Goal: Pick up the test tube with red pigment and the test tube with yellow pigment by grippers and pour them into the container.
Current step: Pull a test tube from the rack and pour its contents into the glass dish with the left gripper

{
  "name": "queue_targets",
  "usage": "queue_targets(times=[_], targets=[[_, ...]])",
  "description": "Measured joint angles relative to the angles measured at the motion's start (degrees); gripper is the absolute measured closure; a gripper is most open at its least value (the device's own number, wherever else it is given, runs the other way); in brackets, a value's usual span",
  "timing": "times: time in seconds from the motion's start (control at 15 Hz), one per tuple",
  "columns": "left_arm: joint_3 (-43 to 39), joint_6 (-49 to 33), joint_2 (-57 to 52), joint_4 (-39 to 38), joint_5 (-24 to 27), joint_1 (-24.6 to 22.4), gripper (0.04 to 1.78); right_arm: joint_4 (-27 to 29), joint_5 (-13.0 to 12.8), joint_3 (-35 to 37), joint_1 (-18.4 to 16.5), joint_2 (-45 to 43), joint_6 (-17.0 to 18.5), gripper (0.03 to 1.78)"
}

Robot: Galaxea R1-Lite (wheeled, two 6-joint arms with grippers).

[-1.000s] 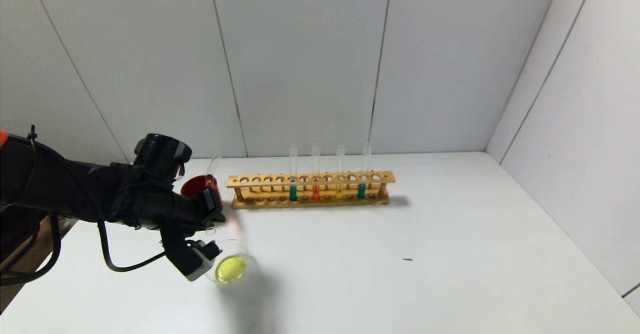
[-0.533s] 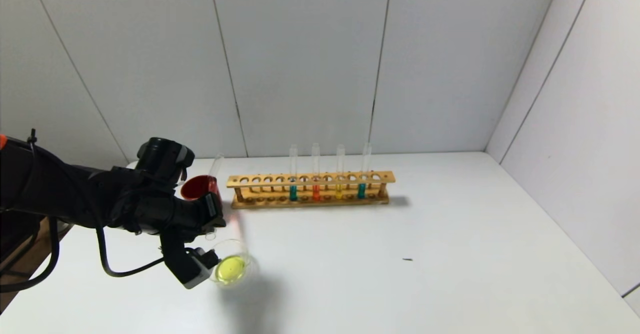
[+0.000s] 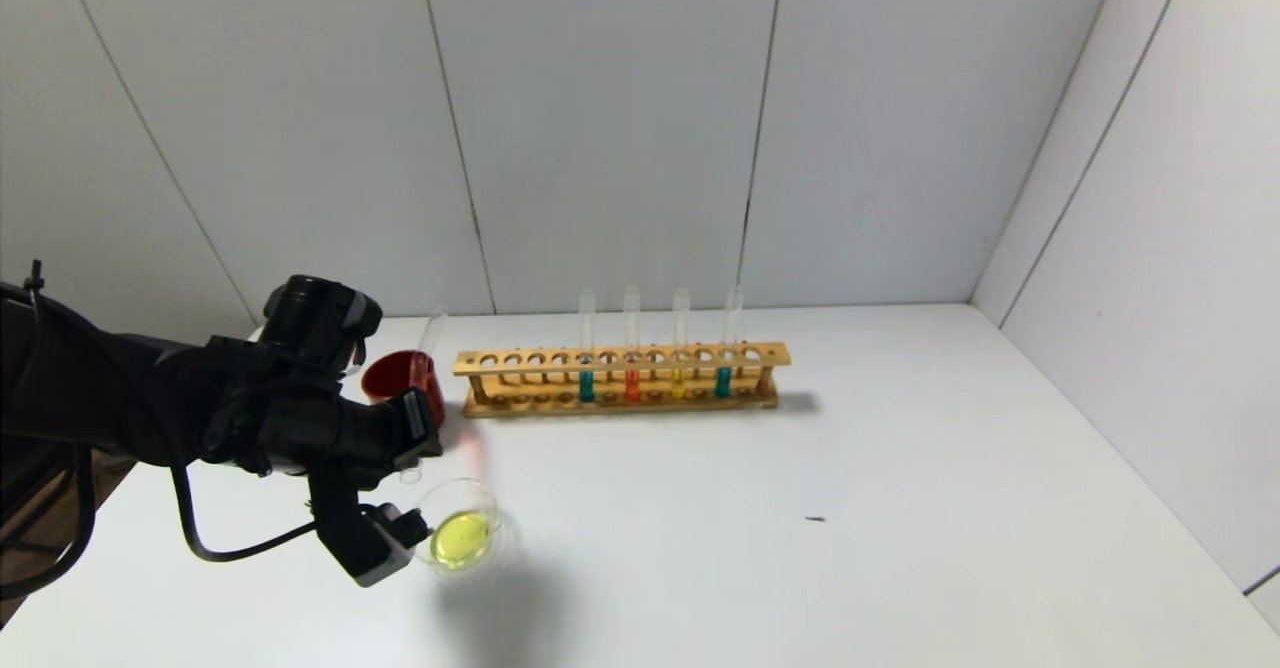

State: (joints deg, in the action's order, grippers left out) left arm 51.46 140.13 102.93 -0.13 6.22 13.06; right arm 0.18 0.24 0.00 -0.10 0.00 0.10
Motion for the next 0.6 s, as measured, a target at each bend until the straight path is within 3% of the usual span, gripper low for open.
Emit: queue_targets(times=[0.6], targets=[[-0.1,1.9,-0.9,0.0,-3.8,1.9,1.48,0.0,0.0,0.0,0.0,0.0,0.0,0.06]])
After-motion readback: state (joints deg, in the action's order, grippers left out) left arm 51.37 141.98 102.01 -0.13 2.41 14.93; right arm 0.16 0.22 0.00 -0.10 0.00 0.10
